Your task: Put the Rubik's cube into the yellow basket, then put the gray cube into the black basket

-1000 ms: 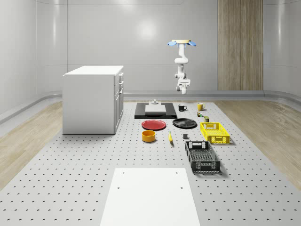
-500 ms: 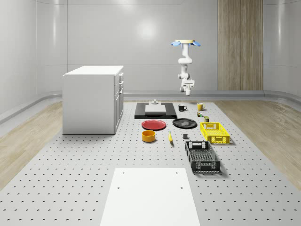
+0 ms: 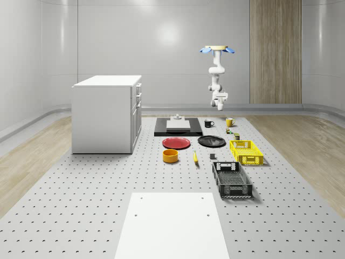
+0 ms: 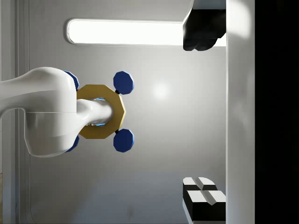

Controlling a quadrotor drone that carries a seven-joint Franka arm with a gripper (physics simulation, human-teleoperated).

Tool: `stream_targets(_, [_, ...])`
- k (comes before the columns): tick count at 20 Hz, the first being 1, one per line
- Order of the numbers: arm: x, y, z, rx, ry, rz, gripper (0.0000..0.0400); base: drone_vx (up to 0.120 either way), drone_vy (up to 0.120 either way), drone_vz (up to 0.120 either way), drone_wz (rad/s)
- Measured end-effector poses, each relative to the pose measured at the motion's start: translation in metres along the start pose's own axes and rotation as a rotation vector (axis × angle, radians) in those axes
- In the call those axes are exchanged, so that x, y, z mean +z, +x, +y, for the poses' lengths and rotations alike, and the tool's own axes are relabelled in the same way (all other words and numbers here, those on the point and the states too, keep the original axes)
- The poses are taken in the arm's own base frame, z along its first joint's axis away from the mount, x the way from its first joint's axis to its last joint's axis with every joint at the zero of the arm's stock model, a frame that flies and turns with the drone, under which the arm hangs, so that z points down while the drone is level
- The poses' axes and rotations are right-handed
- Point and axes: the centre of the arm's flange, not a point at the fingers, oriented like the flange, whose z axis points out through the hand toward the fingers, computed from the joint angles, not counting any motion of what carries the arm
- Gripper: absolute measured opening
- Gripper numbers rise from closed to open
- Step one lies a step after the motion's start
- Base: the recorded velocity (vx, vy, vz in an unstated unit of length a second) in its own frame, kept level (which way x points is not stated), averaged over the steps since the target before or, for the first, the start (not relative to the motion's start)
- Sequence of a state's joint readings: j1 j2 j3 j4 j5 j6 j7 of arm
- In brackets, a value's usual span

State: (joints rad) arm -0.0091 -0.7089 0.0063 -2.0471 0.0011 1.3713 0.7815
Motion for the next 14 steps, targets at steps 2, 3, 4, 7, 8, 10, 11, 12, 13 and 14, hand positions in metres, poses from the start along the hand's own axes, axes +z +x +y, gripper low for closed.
stream_targets(2, [0.0, -0.0002, 0.0, 0.0, 0.0, 0.002, 0.04, 0.12, 0.0, 0.0, 0.0])
stream_targets(3, [0.0, -0.0003, 0.0, 0.0, 0.0, 0.003, 0.04, 0.12, 0.0, 0.0, 0.0])
stream_targets(4, [0.0, -0.0004, 0.0, 0.0, 0.0, 0.004, 0.04, 0.12, 0.0, 0.0, 0.0])
stream_targets(7, [0.0, -0.0009, -0.0001, 0.0, -0.001, 0.009, 0.04, 0.12, 0.0, 0.0, 0.0])
stream_targets(8, [0.0, -0.0011, -0.0002, 0.0, -0.002, 0.011, 0.04, 0.12, 0.0, 0.0, 0.0])
stream_targets(10, [0.0, -0.0015, -0.0004, 0.0, -0.004, 0.015, 0.04, 0.12, 0.0, 0.0, 0.0])
stream_targets(11, [0.0, -0.0018, -0.0006, 0.0, -0.006, 0.018, 0.04, 0.12, 0.0, 0.0, 0.0])
stream_targets(12, [0.0, -0.0021, -0.0008, 0.0, -0.008, 0.021, 0.04, 0.12, 0.0, 0.0, 0.0])
stream_targets(13, [0.0, -0.0025, -0.0011, 0.0, -0.011, 0.025, 0.04, 0.12, 0.0, 0.0, 0.0])
stream_targets(14, [0.0, -0.0029, -0.0014, 0.0, -0.014, 0.029, 0.04, 0.12, 0.0, 0.0, 0.0])
